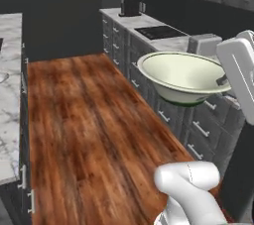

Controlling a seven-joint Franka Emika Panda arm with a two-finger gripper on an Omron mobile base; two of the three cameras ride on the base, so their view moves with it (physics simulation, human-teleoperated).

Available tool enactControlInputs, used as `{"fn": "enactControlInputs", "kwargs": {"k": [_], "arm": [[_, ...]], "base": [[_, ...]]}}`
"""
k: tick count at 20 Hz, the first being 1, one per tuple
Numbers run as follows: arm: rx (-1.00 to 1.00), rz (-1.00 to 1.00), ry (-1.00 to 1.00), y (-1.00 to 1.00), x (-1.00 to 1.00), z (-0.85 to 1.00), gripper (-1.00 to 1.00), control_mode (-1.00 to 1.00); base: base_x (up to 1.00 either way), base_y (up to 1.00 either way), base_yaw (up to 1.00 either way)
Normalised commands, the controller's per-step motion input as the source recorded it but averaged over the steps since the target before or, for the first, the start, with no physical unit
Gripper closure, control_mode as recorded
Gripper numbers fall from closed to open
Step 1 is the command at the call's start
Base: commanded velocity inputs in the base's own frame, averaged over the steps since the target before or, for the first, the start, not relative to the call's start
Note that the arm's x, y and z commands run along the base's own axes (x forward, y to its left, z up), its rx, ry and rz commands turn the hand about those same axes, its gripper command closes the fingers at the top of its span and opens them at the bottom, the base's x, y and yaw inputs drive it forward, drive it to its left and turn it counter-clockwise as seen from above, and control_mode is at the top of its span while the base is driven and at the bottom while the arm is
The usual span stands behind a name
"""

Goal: Move the bowls from the cabinet to the plates on the dining table.

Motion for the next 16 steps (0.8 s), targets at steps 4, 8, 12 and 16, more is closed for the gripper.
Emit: {"fn": "enactControlInputs", "kwargs": {"k": [4, 8, 12, 16], "arm": [[0.0, 0.0, 0.0, 0.0, 0.0, 0.0, 1.0, 1.0], [0.0, 0.0, 0.0, 0.0, 0.0, 0.0, 1.0, 1.0], [0.0, 0.0, 0.0, 0.0, 0.0, 0.0, 1.0, 1.0], [0.0, 0.0, 0.0, 0.0, 0.0, 0.0, 1.0, 1.0]], "base": [[0.91, -0.56, -0.04], [1.0, -0.24, -0.03], [1.0, -0.05, 0.0], [1.0, -0.09, 0.0]]}}
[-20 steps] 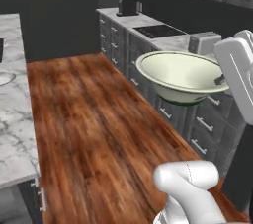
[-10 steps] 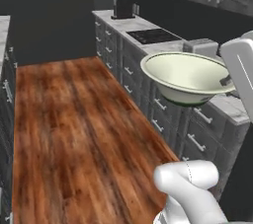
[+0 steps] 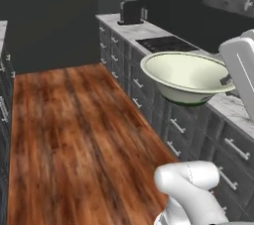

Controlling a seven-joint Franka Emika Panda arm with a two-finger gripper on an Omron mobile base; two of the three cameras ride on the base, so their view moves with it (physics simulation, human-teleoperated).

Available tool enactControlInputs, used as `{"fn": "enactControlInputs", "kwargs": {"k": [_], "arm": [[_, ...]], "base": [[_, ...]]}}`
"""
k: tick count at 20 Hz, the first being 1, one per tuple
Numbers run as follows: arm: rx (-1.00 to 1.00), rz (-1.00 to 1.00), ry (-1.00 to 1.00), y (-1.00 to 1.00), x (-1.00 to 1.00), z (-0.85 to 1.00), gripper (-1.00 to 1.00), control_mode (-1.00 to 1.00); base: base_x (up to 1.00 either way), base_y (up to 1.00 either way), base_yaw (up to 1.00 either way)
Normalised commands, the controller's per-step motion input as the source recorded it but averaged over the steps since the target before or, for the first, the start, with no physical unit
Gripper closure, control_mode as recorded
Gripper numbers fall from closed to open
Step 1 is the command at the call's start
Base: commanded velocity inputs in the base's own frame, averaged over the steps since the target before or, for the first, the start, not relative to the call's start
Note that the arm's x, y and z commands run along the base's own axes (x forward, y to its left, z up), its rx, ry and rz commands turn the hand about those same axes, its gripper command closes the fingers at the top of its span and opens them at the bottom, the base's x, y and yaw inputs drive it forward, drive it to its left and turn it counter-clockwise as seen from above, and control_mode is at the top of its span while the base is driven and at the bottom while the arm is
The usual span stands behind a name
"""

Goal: Move the bowls from the cabinet to the plates on the dining table.

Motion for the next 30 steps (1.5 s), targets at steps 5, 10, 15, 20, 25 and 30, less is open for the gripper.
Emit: {"fn": "enactControlInputs", "kwargs": {"k": [5, 10, 15, 20, 25, 30], "arm": [[0.0, 0.0, 0.0, 0.0, 0.0, 0.0, 1.0, 1.0], [0.0, 0.0, 0.0, 0.0, 0.0, 0.0, 1.0, 1.0], [0.0, 0.0, 0.0, 0.0, 0.0, 0.0, 1.0, 1.0], [0.0, 0.0, 0.0, 0.0, 0.0, 0.0, 1.0, 1.0], [0.0, 0.0, 0.0, 0.0, 0.0, 0.0, 1.0, 1.0], [0.0, 0.0, 0.0, 0.0, 0.0, 0.0, 1.0, 1.0]], "base": [[1.0, -0.04, 0.07], [1.0, -0.06, 0.08], [1.0, -0.08, 0.1], [1.0, -0.07, 0.27], [0.67, 0.0, 0.67], [0.09, -0.01, 0.81]]}}
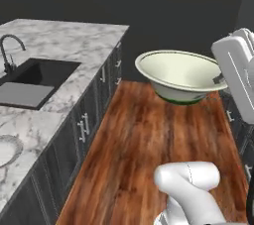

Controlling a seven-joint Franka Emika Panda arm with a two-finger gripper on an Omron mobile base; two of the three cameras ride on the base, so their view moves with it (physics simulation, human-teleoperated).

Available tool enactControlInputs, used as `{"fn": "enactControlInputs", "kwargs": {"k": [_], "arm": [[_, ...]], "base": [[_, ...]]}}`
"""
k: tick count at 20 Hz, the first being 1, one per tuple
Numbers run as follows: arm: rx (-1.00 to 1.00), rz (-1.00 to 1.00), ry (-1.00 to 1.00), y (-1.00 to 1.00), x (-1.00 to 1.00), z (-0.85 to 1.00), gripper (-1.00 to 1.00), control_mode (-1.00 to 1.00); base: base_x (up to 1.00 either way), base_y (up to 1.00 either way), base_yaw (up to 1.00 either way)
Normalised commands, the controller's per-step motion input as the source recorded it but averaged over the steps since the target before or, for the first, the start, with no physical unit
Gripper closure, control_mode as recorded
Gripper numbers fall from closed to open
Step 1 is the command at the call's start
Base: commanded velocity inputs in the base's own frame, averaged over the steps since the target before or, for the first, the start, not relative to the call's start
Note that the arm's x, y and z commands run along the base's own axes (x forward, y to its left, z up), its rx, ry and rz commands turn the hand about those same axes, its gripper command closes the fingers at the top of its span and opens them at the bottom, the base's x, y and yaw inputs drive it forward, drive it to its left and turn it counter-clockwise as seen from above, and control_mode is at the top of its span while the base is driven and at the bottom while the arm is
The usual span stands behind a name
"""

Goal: Move the bowls from the cabinet to the plates on the dining table.

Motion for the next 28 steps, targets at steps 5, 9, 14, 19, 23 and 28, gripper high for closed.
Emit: {"fn": "enactControlInputs", "kwargs": {"k": [5, 9, 14, 19, 23, 28], "arm": [[0.0, 0.0, 0.0, 0.0, 0.0, 0.0, 1.0, 1.0], [0.0, 0.0, 0.0, 0.0, 0.0, 0.0, 1.0, 1.0], [0.0, 0.0, 0.0, 0.0, 0.0, 0.0, 1.0, 1.0], [0.0, 0.0, 0.0, 0.0, 0.0, 0.0, 1.0, 1.0], [0.0, 0.0, 0.0, 0.0, 0.0, 0.0, 1.0, 1.0], [0.0, 0.0, 0.0, 0.0, 0.0, 0.0, 1.0, 1.0]], "base": [[0.0, 0.0, 0.85], [0.1, -0.04, 0.85], [0.3, -0.36, 0.78], [0.48, -0.95, 0.54], [0.49, -0.96, 0.29], [0.83, -0.2, 0.12]]}}
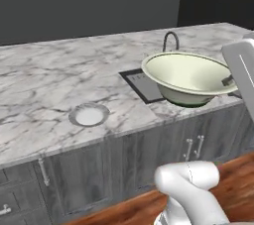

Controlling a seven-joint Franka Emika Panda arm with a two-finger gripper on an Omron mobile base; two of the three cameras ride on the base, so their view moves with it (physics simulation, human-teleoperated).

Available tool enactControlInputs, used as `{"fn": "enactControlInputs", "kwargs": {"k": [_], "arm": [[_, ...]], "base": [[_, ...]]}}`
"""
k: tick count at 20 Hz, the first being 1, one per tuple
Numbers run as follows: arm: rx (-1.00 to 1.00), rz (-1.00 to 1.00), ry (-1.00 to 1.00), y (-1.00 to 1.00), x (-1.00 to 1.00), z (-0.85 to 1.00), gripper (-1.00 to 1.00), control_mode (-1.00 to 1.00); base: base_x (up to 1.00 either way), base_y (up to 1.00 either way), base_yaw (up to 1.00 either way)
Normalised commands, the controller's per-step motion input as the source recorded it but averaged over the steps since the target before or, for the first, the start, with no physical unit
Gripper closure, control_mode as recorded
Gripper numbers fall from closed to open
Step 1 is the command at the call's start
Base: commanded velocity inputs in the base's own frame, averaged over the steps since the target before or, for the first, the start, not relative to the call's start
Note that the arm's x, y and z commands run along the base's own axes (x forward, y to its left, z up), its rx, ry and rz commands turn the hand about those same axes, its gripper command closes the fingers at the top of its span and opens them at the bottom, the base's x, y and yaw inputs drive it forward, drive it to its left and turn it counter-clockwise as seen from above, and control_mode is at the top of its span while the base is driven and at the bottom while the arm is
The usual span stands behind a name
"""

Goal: Move the bowls from the cabinet to the plates on the dining table.

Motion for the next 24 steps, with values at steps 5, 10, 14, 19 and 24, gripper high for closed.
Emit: {"fn": "enactControlInputs", "kwargs": {"k": [5, 10, 14, 19, 24], "arm": [[0.0, 0.0, 0.0, 0.0, 0.0, 0.0, 1.0, 1.0], [0.0, 0.0, 0.0, 0.0, 0.0, 0.0, 1.0, 1.0], [0.0, 0.0, 0.0, 0.0, 0.0, 0.0, 1.0, 1.0], [0.0, 0.0, 0.0, 0.0, 0.0, 0.0, 1.0, 1.0], [0.0, 0.0, 0.0, 0.0, 0.0, 0.0, 1.0, 1.0]], "base": [[0.86, 0.15, 0.08], [0.65, 0.07, 0.03], [0.54, 0.21, 0.06], [0.32, 0.13, 0.09], [0.0, 0.0, 0.0]]}}
